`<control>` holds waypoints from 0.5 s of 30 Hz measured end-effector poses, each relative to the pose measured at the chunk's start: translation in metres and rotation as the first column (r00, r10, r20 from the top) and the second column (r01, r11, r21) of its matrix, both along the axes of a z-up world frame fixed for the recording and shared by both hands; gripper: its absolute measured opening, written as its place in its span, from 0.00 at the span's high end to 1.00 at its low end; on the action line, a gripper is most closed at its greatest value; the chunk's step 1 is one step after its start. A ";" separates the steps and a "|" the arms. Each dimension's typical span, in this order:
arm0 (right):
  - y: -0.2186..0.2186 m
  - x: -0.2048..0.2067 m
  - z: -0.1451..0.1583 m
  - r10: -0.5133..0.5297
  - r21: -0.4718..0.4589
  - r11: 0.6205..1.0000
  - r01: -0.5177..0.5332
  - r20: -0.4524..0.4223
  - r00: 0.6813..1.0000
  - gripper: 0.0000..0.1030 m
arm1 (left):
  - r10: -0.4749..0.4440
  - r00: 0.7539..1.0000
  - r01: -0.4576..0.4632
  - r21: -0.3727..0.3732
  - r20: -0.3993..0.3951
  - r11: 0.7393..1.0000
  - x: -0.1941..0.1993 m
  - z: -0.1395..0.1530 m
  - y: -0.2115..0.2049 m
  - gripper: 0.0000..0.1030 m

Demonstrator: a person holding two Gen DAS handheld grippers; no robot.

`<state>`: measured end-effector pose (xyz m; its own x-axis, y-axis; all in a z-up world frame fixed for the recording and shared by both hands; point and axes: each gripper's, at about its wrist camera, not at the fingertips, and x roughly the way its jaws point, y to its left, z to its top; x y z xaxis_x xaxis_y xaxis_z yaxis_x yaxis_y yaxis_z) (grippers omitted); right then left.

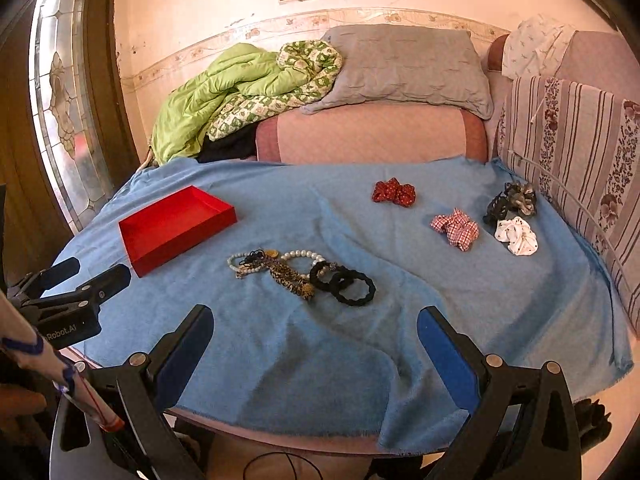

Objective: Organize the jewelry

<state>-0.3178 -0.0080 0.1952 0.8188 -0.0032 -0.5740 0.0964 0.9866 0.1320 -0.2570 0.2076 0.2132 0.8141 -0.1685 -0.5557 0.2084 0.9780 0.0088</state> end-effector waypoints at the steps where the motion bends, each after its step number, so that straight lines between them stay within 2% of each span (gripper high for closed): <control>1: 0.000 0.001 -0.001 0.000 -0.003 1.000 0.000 -0.004 1.000 0.00 | 0.000 1.000 0.000 0.001 0.000 1.000 0.000 0.000 0.000 0.00; 15: 0.000 0.007 -0.008 0.008 -0.014 1.000 -0.009 -0.027 1.000 0.00 | 0.000 1.000 0.000 0.002 -0.023 1.000 0.008 -0.006 0.000 0.00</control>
<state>-0.3104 -0.0077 0.1875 0.8028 -0.0048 -0.5962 0.0916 0.9891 0.1153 -0.2487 0.2076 0.2077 0.8013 -0.1671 -0.5745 0.2084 0.9780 0.0062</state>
